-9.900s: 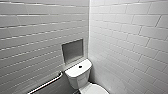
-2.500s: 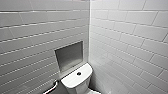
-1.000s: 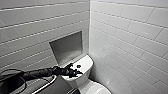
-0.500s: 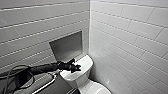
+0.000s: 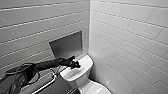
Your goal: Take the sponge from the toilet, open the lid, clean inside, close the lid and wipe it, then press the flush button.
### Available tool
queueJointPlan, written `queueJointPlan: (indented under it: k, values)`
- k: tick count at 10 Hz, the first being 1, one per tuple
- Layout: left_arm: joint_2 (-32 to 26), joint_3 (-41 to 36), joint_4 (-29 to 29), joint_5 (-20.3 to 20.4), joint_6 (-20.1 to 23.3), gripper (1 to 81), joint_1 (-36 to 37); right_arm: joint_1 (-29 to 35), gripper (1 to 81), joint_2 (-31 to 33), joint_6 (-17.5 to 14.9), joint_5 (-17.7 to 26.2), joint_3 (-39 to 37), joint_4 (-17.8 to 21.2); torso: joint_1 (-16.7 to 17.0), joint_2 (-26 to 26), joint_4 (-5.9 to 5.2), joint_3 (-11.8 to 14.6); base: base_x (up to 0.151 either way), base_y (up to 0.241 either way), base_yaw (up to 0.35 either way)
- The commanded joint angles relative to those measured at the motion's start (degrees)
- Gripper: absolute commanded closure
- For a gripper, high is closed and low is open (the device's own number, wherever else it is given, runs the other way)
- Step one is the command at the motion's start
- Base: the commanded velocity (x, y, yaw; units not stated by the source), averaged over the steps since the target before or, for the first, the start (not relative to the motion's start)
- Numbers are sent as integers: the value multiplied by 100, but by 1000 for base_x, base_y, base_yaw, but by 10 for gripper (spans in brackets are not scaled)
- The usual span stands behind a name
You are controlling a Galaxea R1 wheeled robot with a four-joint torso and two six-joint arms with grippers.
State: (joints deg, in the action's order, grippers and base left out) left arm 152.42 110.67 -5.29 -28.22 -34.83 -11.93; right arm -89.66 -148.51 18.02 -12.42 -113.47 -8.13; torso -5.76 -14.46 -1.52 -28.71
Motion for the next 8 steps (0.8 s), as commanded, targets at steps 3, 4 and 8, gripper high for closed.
queueJointPlan:
  k: [3, 4, 8]
  values:
    - [307, 499, 248, -219, -24, 811, 1153, 14, 811, 108, 9, 355, 195, 22, 0, 0, 0, -249, 0, 0, 0]
    - [368, 587, 265, -219, -24, 811, 1180, 14, 811, 108, 9, 355, 195, 22, -2, 2, 0, -151, 0, 0, 0]
    - [791, 1247, 371, -175, -33, 811, 1329, -12, 811, 73, 18, 355, 204, 31, -4, 6, 0, -188, 0, 0, 0]
